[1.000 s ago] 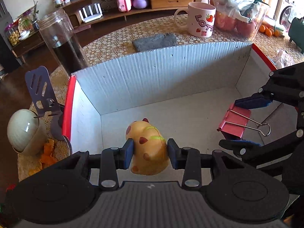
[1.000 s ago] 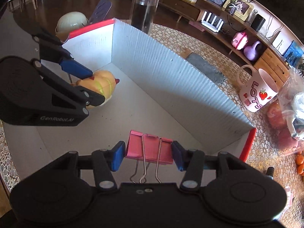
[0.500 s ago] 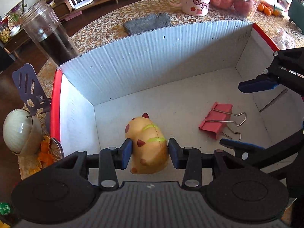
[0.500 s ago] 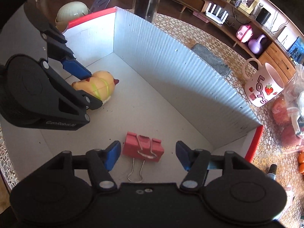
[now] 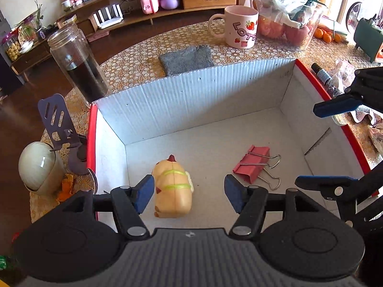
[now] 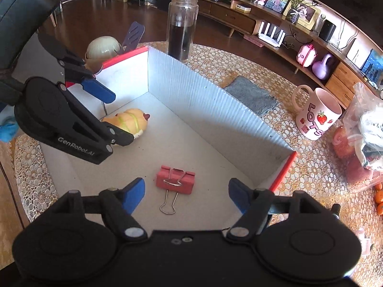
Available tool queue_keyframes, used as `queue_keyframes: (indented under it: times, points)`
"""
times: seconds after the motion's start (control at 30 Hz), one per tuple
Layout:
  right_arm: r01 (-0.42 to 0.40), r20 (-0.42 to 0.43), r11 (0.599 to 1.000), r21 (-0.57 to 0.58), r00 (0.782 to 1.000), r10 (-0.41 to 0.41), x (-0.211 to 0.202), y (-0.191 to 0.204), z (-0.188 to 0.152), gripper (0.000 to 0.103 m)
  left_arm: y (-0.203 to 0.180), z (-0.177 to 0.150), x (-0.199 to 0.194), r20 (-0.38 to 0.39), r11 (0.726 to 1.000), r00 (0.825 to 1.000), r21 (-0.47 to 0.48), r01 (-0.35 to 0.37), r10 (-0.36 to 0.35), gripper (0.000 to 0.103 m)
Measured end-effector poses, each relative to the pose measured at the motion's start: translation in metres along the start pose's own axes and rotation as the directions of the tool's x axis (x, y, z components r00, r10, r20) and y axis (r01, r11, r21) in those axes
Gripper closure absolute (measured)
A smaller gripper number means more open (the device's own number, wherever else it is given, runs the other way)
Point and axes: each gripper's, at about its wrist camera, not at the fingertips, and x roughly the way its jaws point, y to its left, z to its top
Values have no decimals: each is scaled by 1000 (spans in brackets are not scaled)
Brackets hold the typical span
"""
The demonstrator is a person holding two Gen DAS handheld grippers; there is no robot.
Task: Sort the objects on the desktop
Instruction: 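Lift both open tools out of the red box back over the table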
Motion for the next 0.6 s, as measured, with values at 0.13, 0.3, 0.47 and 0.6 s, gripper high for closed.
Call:
queue_keyframes:
  times: [0.13,0.3,0.47,0.6]
  points:
    - [-16,39,1000,24,999,15,-19,-3,-7,23,-6,-2,-16,41,999,999,-29,33,-32,39]
    - [-37,92,998,58,995,32,-45,-9,-18,19,-21,-6,-36,85,999,996,-29,31,-29,39]
    - [-42,147,994,99,989,27,-70,-14,-35,14,-36,-14,-60,148,999,989,-35,10,-5,39]
    - [-37,190,989,140,982,10,-87,-17,-55,11,-44,-18,-76,187,997,982,-67,24,-11,39]
